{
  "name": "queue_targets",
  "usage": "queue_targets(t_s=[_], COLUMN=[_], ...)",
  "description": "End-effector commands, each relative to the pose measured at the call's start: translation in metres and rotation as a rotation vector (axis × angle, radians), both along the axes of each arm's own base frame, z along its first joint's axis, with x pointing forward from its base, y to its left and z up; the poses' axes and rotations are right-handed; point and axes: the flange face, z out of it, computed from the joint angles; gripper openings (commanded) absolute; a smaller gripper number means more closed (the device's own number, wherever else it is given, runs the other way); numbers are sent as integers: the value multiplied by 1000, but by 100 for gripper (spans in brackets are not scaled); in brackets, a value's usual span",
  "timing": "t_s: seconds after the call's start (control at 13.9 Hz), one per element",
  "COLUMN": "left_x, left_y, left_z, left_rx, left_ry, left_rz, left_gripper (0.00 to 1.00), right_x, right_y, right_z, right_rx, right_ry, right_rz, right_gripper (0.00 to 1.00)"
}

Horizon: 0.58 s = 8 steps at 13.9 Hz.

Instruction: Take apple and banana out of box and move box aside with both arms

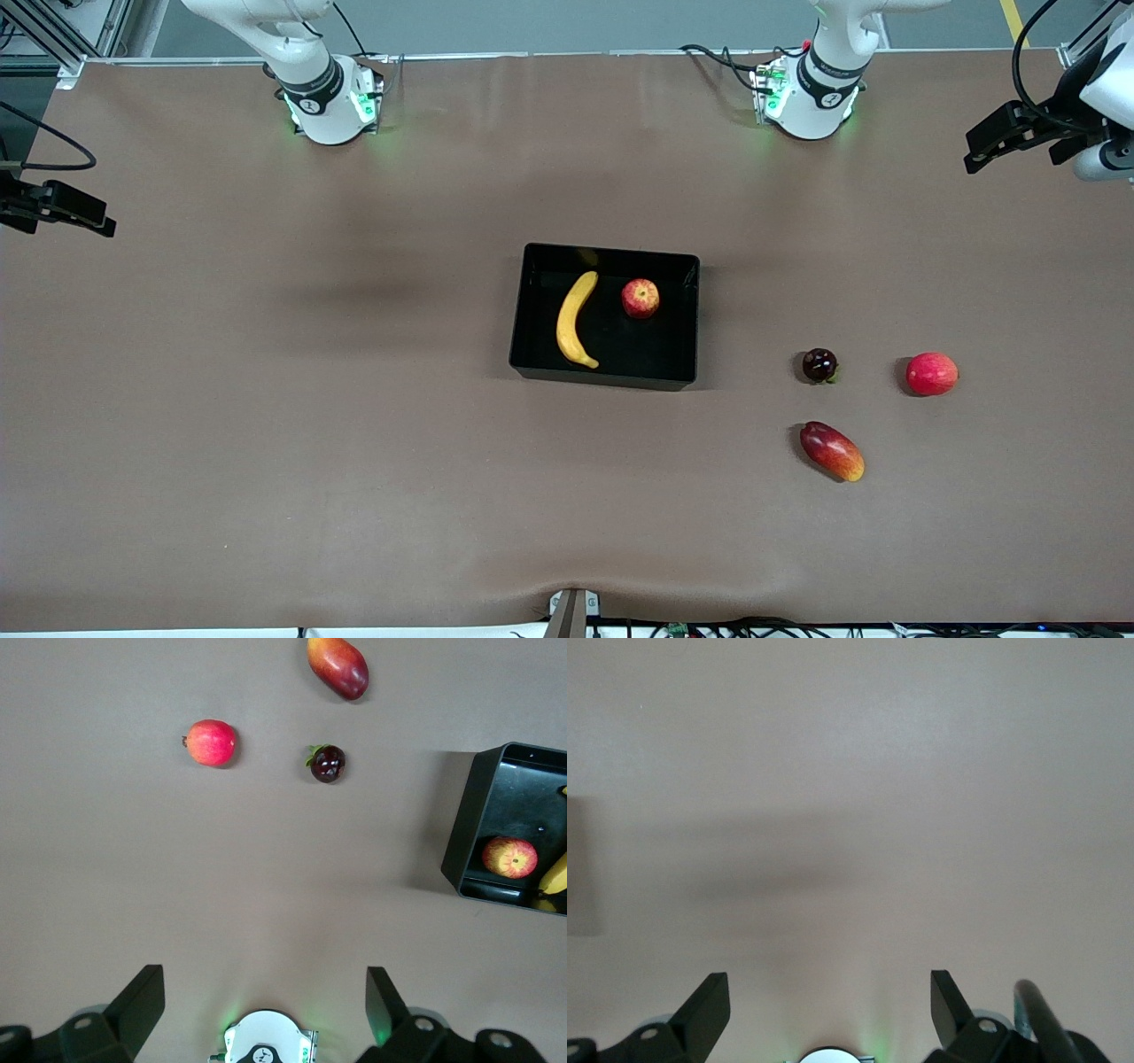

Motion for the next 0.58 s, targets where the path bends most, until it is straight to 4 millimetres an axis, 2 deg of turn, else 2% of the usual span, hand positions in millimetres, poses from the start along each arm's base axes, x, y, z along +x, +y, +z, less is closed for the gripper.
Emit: queue_targets(t_s=[0.0, 0.29, 0.5], left_x=[0, 4, 18], left_y=[1, 1, -15], left_z=[4, 1, -23], left_rx=[18, 18, 23], left_ry=[8, 14, 59], left_rz=[-9, -6, -29], left_gripper=[100, 100, 100], right_x=[1, 2, 1], right_y=[-3, -1, -3], right_z=[3, 5, 4], right_rx=[-7, -5, -4], right_ry=[3, -4, -1], right_rz=[-10, -8, -10], right_gripper=[100, 100, 100])
